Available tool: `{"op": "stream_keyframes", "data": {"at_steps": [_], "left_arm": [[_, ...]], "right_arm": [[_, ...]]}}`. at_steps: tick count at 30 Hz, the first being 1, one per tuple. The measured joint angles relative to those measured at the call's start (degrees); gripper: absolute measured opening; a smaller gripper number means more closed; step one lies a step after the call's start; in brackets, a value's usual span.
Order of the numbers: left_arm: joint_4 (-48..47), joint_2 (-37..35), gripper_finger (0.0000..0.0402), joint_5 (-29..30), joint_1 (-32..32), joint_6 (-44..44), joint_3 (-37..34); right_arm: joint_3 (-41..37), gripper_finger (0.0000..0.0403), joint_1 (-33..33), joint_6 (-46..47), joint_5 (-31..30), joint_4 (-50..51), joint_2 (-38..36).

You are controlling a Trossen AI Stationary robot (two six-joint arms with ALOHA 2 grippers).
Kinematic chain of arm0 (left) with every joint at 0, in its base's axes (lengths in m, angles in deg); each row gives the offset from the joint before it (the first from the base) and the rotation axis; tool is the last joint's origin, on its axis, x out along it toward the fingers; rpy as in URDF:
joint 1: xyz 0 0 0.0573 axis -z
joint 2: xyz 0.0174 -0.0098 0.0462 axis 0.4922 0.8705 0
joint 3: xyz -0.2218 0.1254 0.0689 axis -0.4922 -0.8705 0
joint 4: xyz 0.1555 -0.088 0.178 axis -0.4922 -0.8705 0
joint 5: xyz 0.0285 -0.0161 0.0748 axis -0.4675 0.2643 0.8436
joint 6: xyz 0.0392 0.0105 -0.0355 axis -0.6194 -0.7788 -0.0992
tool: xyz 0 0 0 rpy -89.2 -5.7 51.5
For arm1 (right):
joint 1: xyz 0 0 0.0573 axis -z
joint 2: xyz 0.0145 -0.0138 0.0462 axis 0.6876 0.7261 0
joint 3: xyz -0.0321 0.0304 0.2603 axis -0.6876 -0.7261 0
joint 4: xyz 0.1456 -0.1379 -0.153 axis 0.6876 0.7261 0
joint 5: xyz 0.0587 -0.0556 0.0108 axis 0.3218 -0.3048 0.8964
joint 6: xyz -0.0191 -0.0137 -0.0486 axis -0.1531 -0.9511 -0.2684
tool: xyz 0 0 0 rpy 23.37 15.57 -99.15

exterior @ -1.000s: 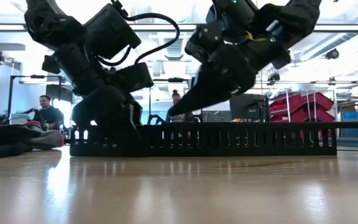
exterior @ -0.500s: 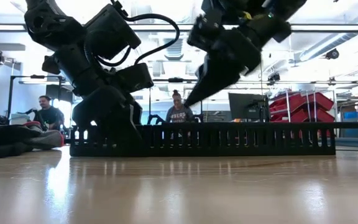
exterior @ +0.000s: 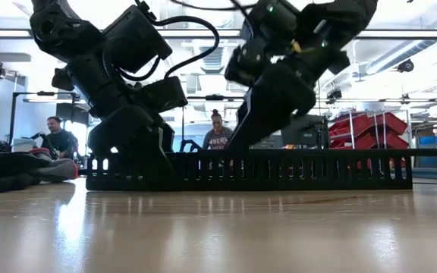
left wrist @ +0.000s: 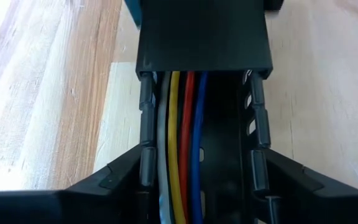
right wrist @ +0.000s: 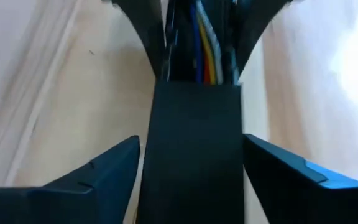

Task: Ziptie cables
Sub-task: Close the black cable duct with the black cable duct cover

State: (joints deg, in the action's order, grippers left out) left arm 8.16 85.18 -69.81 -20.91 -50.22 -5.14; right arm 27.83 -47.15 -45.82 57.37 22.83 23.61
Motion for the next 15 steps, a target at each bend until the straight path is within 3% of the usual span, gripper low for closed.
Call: {"op": "stream_keyframes", "data": {"at_steps": [6,15], "left_arm": [[-0.08,0.0,0.0224,0.09,0.02,0.22,0.0],[-0.16,-0.02,0.0219,0.07,0.04,-0.2,-0.02]], "right_arm": [[0.0,0.0279,-0.28,1.44,-7.15,-0.41,2.37],[-0.02,0.0244,-0.37,0.92,-3.16,-0.53,1.46]]}}
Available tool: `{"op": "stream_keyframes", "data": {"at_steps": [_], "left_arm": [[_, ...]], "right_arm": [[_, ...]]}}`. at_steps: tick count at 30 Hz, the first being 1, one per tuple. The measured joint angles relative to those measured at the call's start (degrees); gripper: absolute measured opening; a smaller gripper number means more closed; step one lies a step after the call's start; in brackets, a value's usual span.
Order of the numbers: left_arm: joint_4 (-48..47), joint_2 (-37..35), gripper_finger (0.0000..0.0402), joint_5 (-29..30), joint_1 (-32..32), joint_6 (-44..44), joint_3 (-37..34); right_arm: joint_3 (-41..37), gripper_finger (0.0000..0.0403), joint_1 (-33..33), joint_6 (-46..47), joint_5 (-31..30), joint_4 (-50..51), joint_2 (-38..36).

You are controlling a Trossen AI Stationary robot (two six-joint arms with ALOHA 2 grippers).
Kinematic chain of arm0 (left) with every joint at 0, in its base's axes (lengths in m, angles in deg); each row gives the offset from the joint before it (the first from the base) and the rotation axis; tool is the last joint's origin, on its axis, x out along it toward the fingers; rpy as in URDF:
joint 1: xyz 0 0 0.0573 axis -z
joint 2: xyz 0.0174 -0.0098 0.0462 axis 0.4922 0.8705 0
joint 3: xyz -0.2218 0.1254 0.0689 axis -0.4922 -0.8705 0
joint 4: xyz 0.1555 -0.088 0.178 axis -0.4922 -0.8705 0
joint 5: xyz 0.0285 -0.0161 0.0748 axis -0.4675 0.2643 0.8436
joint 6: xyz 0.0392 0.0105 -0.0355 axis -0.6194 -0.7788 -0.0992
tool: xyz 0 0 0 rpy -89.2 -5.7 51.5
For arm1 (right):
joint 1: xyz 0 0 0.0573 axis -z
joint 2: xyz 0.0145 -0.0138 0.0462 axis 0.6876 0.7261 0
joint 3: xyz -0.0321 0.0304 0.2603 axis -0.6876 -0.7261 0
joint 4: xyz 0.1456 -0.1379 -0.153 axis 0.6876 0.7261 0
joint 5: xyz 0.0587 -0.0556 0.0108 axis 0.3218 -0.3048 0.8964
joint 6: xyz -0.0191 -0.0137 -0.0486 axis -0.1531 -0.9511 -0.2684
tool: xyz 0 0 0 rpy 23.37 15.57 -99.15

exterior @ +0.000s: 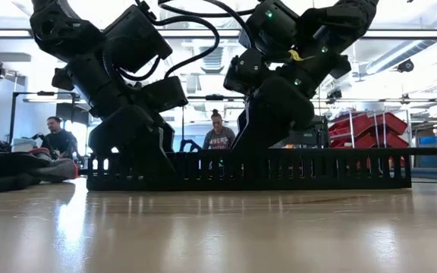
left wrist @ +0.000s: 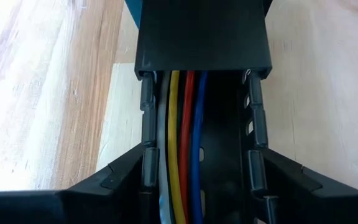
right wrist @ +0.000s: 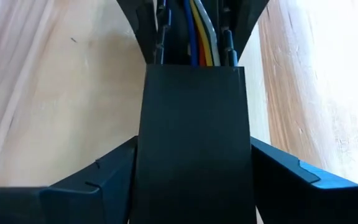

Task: Ziptie cables
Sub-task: Close the black cable duct with the black cable duct cover

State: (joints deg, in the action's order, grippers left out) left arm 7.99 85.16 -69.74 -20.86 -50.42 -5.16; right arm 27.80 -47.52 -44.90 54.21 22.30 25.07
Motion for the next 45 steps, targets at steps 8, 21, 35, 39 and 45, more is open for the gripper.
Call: {"op": "stream_keyframes", "data": {"at_steps": [8,21,35,39,45], "left_arm": [[-0.04,0.0,0.0229,-0.11,0.0,0.2,0.0],[0.02,0.0,0.0228,-0.07,0.0,0.31,-0.07],[5.24,0.19,0.0225,0.35,-0.07,-0.48,-0.3],[8.01,0.39,0.0217,0.3,-0.11,-1.75,-0.13],[12.11,0.36,0.0233,0.32,-0.22,-3.07,0.24]], "right_arm": [[0.04,0.0258,0.26,0.41,0.56,0.23,-0.8],[0.02,0.0225,0.37,0.9,0.05,-0.04,-0.61],[-0.13,0.0225,0.26,0.12,0.37,-7.19,1.27],[-0.13,0.0228,0.26,1.1,0.4,-11.18,2.17],[0.03,0.0222,0.35,1.42,0.45,-13.33,2.24]]}}
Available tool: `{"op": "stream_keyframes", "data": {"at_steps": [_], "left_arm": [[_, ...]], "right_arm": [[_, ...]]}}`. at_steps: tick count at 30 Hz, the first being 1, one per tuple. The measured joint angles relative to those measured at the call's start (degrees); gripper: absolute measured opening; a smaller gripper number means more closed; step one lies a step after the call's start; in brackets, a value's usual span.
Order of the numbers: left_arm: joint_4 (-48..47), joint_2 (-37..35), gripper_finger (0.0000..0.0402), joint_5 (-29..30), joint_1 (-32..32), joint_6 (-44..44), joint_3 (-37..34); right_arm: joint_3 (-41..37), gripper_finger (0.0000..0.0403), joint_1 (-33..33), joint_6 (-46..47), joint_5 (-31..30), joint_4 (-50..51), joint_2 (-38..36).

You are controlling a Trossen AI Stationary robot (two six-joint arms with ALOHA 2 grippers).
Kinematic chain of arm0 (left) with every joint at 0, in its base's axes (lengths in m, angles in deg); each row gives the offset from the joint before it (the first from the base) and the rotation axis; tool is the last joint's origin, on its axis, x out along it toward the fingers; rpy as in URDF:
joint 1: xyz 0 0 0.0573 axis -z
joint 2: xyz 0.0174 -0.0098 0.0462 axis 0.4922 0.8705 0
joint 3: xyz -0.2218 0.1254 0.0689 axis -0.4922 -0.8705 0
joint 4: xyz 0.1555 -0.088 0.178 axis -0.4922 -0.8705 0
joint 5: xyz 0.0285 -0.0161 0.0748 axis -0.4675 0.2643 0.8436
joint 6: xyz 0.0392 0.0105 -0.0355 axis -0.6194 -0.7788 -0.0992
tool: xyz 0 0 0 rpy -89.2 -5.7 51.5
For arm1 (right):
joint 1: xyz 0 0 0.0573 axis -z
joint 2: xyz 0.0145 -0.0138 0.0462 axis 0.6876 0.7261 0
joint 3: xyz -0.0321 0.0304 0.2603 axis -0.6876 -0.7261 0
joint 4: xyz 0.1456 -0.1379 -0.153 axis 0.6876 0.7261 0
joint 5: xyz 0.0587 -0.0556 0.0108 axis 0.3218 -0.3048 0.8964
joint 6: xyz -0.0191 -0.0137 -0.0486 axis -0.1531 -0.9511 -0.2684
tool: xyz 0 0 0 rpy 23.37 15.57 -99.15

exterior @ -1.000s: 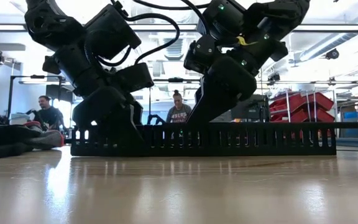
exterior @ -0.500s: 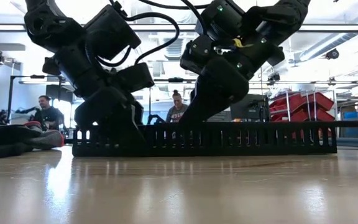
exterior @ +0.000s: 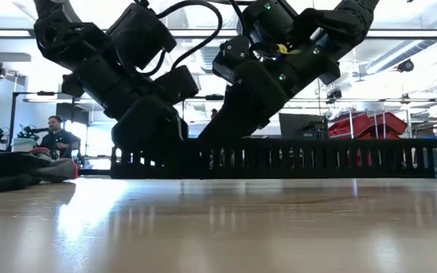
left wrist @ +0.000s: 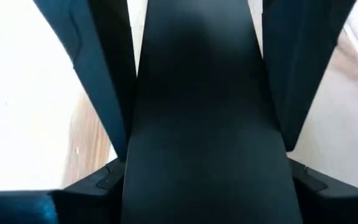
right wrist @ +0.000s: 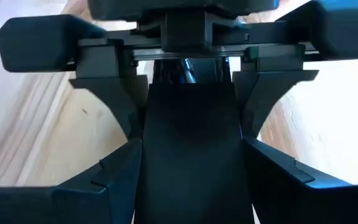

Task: Ziptie cables
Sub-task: Close the black cable duct with the black cable duct cover

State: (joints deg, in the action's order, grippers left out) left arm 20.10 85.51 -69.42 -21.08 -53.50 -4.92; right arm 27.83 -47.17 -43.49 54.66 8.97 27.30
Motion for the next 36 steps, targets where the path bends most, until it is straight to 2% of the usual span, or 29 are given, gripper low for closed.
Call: {"op": "stream_keyframes", "data": {"at_steps": [7,15,17,21,27,29,32,36], "left_arm": [[-4.7,-3.86,0.0275,0.04,-0.04,-0.03,0.15],[-23.82,-11.57,0.0298,0.03,0.16,4.72,0.0],[-25.67,-12.19,0.0298,0.0,0.36,6.32,-0.97],[-23.79,-12.32,0.0295,0.02,1.03,7.56,-4.48],[-10.2,-10.27,0.0293,0.08,1.12,8.29,-11.05],[-8.2,-8.98,0.0289,0.09,1.11,8.52,-11.95],[-6.74,-6.85,0.0267,0.01,1.14,8.9,-12.2],[-6.58,-5.25,0.0216,0.05,1.16,8.76,-11.32]], "right_arm": [[0.27,0.0223,0.01,-0.48,0.05,1.78,-0.02],[0.1,0.0221,0.07,0.31,0.07,5.15,0.12],[0.15,0.0221,0.07,0.35,0.01,5.43,0.11],[0.15,0.0221,0.03,0.39,0.01,5.64,0.07],[0.15,0.0221,0.02,0.31,0.07,5.65,0.07],[0.11,0.0222,0.02,-0.03,0.15,5.28,0.07],[0.01,0.0222,0.09,-1.21,0.73,4.46,0.07],[-0.16,0.0221,0.09,-2.17,1.03,3.35,0.09]]}}
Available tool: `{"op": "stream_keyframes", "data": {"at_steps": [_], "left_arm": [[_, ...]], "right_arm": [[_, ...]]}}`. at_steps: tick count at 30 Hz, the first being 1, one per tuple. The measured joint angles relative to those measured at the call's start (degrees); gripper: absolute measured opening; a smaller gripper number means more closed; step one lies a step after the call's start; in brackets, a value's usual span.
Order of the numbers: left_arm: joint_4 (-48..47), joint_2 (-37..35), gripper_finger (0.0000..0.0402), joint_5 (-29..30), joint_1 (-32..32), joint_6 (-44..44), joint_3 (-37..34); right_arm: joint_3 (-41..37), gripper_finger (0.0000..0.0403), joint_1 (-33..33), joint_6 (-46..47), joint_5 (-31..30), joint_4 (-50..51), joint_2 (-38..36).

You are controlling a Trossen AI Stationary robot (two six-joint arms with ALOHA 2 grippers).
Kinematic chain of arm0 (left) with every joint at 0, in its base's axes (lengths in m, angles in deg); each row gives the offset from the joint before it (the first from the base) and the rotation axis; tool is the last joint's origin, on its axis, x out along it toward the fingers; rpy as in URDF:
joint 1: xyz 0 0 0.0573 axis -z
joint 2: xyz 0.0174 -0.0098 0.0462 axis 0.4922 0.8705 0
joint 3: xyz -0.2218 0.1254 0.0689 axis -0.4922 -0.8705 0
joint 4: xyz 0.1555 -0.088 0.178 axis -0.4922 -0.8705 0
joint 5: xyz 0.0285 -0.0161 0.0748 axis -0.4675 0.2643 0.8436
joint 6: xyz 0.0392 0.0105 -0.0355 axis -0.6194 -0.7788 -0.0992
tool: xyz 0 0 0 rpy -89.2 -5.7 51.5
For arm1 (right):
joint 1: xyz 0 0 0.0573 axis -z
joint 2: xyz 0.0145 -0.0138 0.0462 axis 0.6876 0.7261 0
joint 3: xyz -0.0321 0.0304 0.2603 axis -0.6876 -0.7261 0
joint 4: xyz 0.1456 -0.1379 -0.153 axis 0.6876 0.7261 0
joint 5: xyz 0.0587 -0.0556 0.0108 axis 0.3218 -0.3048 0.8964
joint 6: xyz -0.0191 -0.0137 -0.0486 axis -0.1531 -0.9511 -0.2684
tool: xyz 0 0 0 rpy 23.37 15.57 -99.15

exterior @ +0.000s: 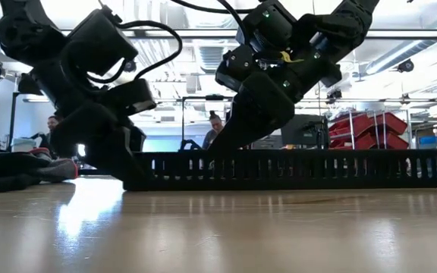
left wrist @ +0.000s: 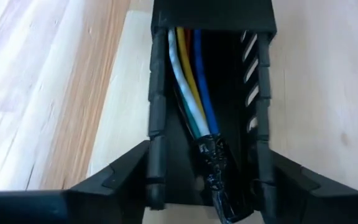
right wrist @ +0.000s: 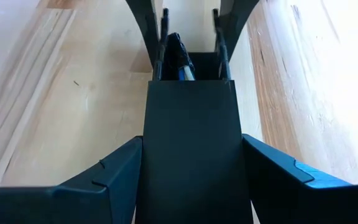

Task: Ziptie cables
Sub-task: Close the black cable duct with the black cable duct cover

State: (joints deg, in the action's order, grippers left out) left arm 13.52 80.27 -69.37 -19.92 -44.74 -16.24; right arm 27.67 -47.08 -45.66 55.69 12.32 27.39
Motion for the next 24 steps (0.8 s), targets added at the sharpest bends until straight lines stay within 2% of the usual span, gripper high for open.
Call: {"op": "stream_keyframes", "data": {"at_steps": [8,15,20,24], "left_arm": [[2.21,0.64,0.0208,1.08,0.02,-1.41,1.68],[2.04,0.79,0.0229,1.3,-0.02,-3.52,4.07],[2.08,0.91,0.0218,1.4,-0.09,-4.83,4.98],[2.35,0.91,0.0224,1.59,-0.09,-4.93,4.98]], "right_arm": [[-0.02,0.0221,0.0,0.85,0.23,-1.57,0.15],[0.02,0.0221,-0.07,1.28,0.03,-6.52,2.13],[2.28,0.0221,-0.11,1.1,0.01,-7.36,4.58],[3.58,0.0221,-0.1,0.2,-0.04,-6.27,4.95]]}}
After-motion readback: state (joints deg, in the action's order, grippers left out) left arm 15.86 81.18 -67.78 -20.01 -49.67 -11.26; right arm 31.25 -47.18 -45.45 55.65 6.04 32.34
